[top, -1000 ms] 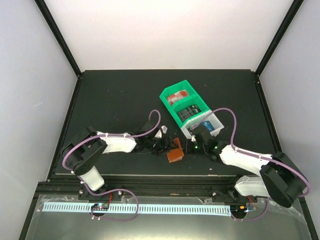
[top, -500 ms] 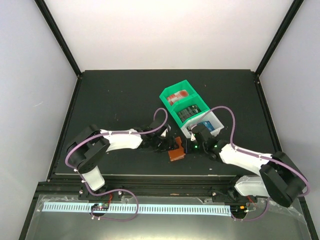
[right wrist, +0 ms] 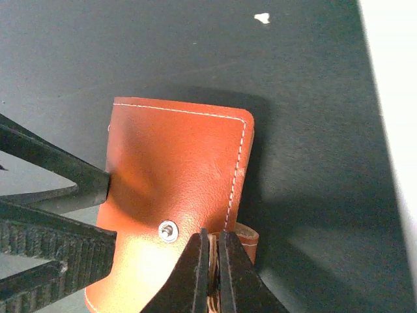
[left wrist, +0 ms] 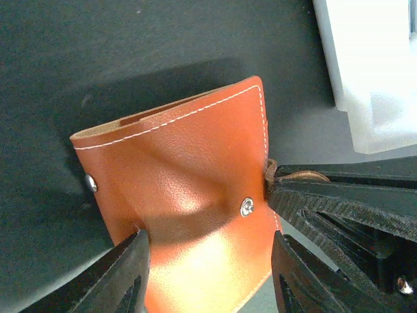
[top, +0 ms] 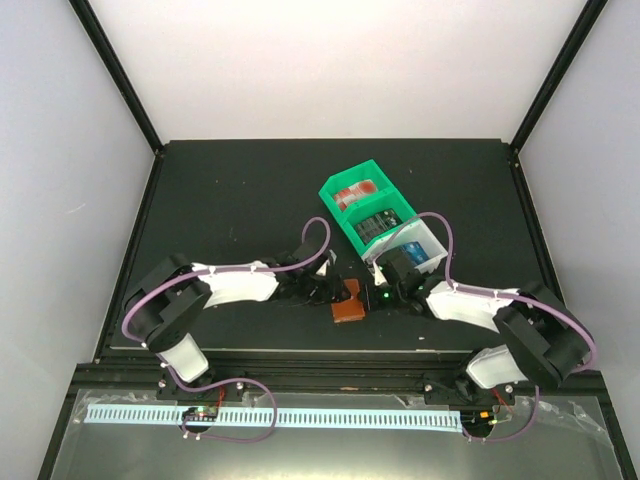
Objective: Put the credit cards into the card holder
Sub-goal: Close the card holder at the center of the board.
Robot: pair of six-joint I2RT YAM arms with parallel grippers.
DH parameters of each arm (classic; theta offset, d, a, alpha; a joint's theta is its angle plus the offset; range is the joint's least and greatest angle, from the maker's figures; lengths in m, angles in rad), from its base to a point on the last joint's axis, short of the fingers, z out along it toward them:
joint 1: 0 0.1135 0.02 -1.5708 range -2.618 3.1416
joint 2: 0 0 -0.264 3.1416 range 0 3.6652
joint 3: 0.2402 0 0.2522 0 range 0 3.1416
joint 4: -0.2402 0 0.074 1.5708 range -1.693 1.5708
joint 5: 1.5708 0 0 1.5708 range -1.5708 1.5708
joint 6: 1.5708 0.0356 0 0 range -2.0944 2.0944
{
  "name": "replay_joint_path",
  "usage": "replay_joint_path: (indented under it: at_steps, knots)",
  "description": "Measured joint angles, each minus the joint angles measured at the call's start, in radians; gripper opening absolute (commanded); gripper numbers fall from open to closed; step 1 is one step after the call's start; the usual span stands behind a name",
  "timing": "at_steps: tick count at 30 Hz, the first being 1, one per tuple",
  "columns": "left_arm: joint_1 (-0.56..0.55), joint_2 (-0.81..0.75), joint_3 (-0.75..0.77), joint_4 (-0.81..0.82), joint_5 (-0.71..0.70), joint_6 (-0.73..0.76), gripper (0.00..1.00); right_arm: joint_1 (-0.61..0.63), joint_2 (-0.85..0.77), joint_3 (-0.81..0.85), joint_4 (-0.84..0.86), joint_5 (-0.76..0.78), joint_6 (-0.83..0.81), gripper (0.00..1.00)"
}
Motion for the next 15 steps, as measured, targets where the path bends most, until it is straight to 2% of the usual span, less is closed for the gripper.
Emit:
replay_joint_path:
  at_steps: [4,6,15]
  knots:
    - [0.004,-0.044,-0.044,0.012,-0.001,0.003,0.59,0.008,0.027,0.013,0.023,-0.027,0.003,0.01]
    - [0.004,-0.069,-0.068,0.012,-0.01,0.003,0.65,0.014,0.037,0.024,0.021,-0.028,0.007,0.01]
    - [0.005,-0.218,-0.162,-0.065,-0.104,-0.062,0.68,0.059,0.072,0.09,-0.053,-0.002,0.037,0.01]
